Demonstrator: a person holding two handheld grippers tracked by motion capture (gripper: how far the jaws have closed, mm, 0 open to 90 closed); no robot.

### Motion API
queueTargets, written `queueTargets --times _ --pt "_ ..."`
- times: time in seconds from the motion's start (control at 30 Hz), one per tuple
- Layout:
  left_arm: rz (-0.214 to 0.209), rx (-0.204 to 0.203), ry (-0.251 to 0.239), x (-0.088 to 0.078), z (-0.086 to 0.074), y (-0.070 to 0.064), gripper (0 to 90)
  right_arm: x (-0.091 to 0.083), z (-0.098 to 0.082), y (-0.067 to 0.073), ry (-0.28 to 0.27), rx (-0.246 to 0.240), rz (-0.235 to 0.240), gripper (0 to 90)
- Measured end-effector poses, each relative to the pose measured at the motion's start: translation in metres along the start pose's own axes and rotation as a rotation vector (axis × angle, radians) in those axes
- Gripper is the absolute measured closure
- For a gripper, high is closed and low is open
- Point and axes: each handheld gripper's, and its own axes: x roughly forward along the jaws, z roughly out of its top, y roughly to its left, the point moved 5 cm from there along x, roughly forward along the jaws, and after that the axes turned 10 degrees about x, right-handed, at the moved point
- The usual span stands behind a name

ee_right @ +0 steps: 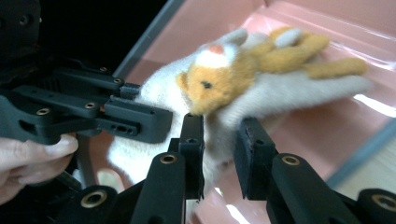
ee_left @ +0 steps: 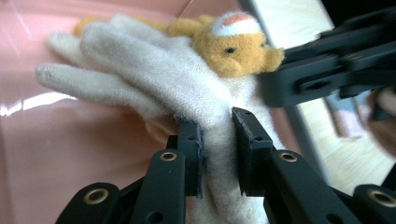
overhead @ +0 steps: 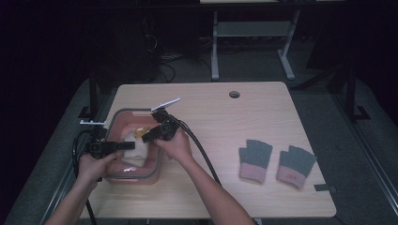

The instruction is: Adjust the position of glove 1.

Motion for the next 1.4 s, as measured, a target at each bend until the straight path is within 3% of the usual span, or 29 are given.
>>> queueTargets --times 0.1,0.37,0.53,0.63,0.77,0.9,1.03,1.1,1.27,1.4 --pt "0.029 0.018 0.042 0.005 -0.004 -0.001 74.3 -0.006 -0.002 -0.001 0.001 -0.015 -0.039 70.9" --pt "0.124 0.096 0.143 0.013 -0.005 -0.005 73.5 -0.021 -0.002 0.000 -0.030 -0.030 -0.033 70.2" --pt "0.158 0.090 0.160 0.012 -0.005 -0.002 64.8 -0.027 -0.005 -0.001 -0.033 -0.038 -0.033 69.9" --pt "0.183 0.114 0.194 0.008 -0.005 0.000 60.4 -0.032 -0.006 -0.001 -0.039 -0.039 -0.029 69.6" --pt "0.225 0.115 0.167 -0.004 0.002 0.002 58.7 -0.037 -0.009 -0.003 -0.050 -0.041 -0.023 69.6" --pt "0.244 0.149 0.169 -0.011 0.008 0.001 63.1 -0.041 -0.012 -0.006 -0.058 -0.042 -0.024 69.5" --pt "0.258 0.170 0.218 -0.003 0.006 0.001 68.8 -0.045 -0.015 -0.009 -0.066 -0.035 -0.017 69.5" --pt "0.286 0.185 0.252 0.005 0.003 0.001 70.6 -0.047 -0.016 -0.011 -0.066 -0.035 -0.016 69.5" --pt "0.324 0.206 0.328 0.017 -0.002 0.003 70.7 -0.052 -0.018 -0.015 -0.071 -0.029 -0.016 69.0" --pt "0.321 0.201 0.316 0.018 -0.002 0.002 70.0 -0.055 -0.019 -0.016 -0.074 -0.029 -0.013 68.5"
